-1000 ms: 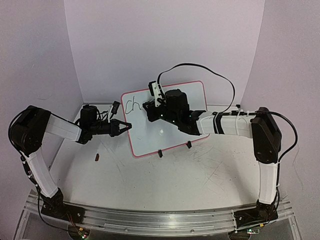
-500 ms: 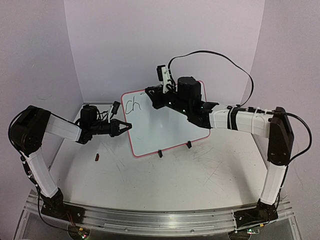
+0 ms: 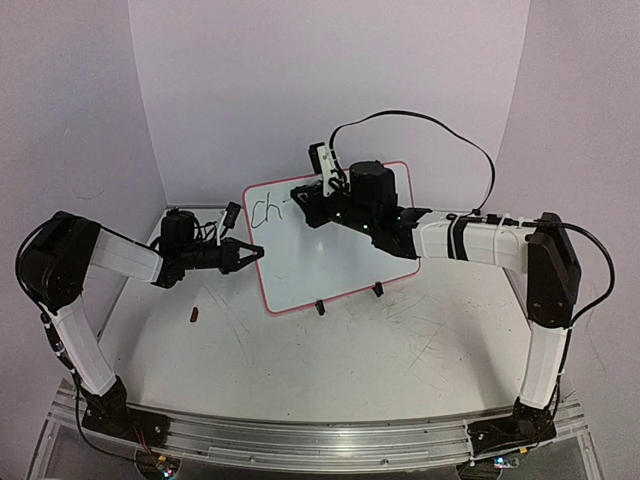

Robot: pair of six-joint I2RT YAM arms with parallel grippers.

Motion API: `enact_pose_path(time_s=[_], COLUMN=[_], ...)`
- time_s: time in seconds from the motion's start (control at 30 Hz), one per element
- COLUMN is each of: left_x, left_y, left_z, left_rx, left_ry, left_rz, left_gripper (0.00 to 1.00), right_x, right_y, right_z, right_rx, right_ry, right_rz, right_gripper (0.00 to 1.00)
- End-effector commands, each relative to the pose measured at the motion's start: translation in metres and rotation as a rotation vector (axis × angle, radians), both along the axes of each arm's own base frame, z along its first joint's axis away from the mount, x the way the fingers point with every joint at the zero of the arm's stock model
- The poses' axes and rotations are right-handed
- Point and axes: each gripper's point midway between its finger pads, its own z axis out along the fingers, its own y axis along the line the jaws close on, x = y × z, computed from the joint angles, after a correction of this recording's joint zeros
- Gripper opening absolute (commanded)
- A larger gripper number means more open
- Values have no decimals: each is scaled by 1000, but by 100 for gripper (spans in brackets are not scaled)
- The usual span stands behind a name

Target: Write a sentence on the whiteboard

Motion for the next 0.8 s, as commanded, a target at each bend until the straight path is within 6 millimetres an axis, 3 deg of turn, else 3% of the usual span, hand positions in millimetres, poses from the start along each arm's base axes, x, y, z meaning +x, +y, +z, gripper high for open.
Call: enact_pose_path(time_s=[0.0,0.23,0.43,0.77], left_x=[23,25,24,24], left_y=[8,7,8,7], left_z=[19,19,19,19], left_rx=[48,50,53,54], left_ry=[-136,-134,-137,-138], left_rz=[97,96,97,93], left_gripper=[0,0,0,0], right_x=[-1,3,12,18], right_y=[6,6,5,9], right_z=[9,7,-7,-8], right_rx=[20,8,-3,1], right_ry=[-29,-27,3,2], right_rz=[27,12,-16,-24], right_gripper=[0,0,0,0])
